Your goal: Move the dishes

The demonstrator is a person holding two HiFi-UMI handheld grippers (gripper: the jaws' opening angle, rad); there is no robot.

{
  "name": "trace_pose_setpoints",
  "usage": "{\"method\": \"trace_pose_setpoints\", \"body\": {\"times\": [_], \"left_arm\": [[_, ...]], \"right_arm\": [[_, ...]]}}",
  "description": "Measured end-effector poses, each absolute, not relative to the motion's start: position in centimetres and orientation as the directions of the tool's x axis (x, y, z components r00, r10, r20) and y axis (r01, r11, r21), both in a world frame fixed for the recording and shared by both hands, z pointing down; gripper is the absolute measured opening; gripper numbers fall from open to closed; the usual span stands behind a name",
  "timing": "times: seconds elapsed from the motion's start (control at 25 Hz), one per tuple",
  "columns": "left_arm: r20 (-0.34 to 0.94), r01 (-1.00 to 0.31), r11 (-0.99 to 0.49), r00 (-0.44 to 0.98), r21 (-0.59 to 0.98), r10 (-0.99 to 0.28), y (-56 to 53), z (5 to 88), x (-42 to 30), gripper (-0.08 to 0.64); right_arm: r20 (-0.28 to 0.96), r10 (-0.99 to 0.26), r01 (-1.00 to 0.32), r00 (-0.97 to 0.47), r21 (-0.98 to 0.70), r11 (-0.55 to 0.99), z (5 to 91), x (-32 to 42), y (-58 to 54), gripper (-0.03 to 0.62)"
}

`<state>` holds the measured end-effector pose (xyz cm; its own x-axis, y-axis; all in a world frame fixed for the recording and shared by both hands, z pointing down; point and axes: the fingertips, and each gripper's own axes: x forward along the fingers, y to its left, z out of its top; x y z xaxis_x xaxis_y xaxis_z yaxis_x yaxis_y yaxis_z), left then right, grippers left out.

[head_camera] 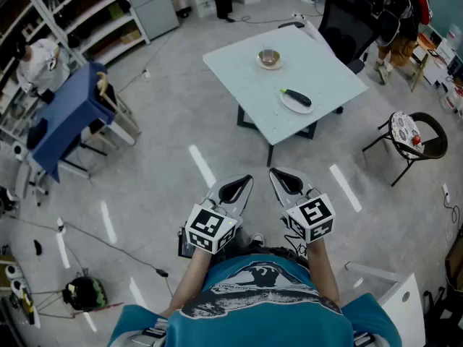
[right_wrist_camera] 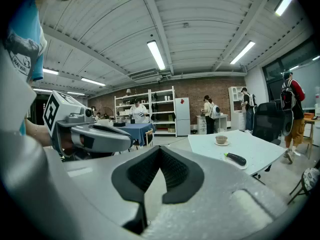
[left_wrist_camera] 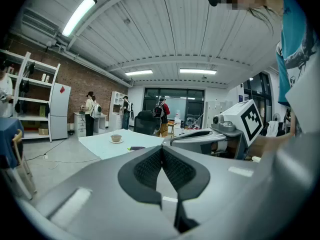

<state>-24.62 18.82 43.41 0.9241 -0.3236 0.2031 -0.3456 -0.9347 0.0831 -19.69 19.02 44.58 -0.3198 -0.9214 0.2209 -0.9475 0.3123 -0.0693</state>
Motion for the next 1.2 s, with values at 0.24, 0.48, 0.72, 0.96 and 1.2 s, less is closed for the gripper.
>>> {"method": "trace_pose_setpoints", "body": {"times": [0.24, 0.48, 0.72, 0.96, 1.2], "left_arm": [[0.213, -0.338, -0.938, 0.925, 0.079, -0.316, 18.9, 43.2, -23.3, 0.014], [0.239, -0.336, -0.939, 0.92, 0.073, -0.31, 19.1, 43.6, -23.2, 0.014], [0.258, -0.311, -0.947, 0.924, 0.08, -0.281, 18.5, 44.0, -22.2, 0.014], [0.275, -0.296, -0.951, 0.925, 0.089, -0.262, 16.8, 44.6, -20.0, 0.031], [0.246, -0.222, -0.967, 0.951, 0.127, -0.186, 12.9, 44.9, -14.6, 0.031]], "right_arm": [[0.181, -0.927, -0.943, -0.328, -0.13, 0.308, 44.0, -18.4, 19.1, 0.002], [0.167, -0.92, -0.929, -0.354, -0.175, 0.326, 44.5, -18.9, 19.3, 0.003], [0.178, -0.917, -0.925, -0.356, -0.206, 0.319, 45.2, -18.3, 18.5, 0.002], [0.199, -0.923, -0.929, -0.33, -0.242, 0.28, 46.4, -16.1, 17.6, 0.002], [0.229, -0.936, -0.948, -0.268, -0.238, 0.213, 47.2, -10.9, 14.5, 0.002]]}}
